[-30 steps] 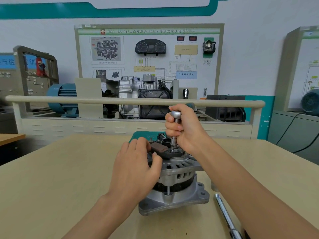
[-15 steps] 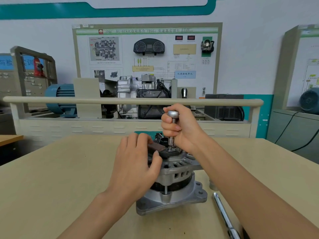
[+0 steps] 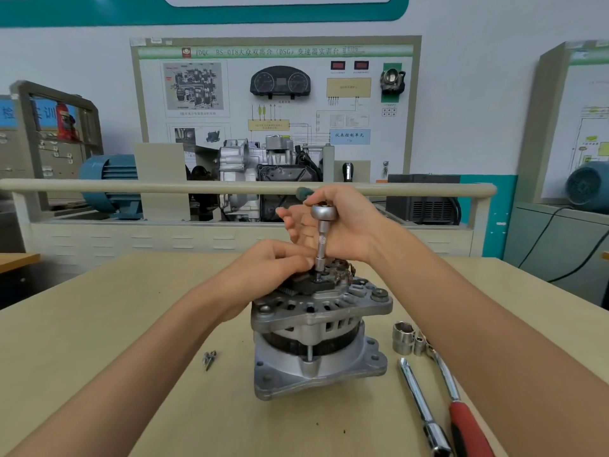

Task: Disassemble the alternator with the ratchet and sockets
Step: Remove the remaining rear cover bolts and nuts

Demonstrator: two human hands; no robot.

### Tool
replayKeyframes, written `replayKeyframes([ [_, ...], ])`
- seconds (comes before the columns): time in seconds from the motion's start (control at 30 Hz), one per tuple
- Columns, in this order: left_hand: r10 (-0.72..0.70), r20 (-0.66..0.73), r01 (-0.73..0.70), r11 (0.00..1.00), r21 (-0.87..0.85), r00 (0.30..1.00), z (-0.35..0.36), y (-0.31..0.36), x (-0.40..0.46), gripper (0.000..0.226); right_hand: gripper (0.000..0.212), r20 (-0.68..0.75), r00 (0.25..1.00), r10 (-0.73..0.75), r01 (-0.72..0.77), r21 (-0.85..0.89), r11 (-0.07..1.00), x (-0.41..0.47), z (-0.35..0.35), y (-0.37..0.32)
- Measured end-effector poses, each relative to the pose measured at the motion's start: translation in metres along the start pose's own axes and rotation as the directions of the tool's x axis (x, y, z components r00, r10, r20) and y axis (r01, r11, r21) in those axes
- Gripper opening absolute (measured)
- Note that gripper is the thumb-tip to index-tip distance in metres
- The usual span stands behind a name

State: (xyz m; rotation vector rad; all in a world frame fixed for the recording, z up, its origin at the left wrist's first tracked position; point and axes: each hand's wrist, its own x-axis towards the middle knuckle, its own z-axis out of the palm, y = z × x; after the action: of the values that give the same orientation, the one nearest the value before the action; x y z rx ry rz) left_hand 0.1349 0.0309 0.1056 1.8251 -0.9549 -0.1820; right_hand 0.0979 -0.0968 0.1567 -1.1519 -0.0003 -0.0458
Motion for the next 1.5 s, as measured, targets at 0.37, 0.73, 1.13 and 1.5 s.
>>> replayKeyframes([
  [0.37,0.093,-0.147,-0.101,0.994,-0.051,0.985,0.013,-0.009,-0.002,0.010,0.016,-0.463,0.839,-0.287,0.353,0.062,0.933,0.001,0.019,0.019],
  [0.73,0.131,-0.046,-0.130,0.991,0.019,0.990,0.012,-0.010,-0.003,0.021,0.024,-0.255,0.967,-0.030,0.081,0.194,0.978,-0.002,0.007,-0.002],
  [1.13,0.167,-0.082,-0.173,0.982,-0.071,0.983,0.013,-0.013,-0.002,0.014,0.030,-0.024,0.998,0.062,-0.063,-0.009,0.998,-0.007,0.009,-0.006],
  [1.5,0.079,-0.024,-0.079,0.997,-0.002,0.997,0.010,-0.012,0.000,0.028,0.025,-0.202,0.979,-0.008,0.052,0.216,0.975,0.006,0.016,0.001],
])
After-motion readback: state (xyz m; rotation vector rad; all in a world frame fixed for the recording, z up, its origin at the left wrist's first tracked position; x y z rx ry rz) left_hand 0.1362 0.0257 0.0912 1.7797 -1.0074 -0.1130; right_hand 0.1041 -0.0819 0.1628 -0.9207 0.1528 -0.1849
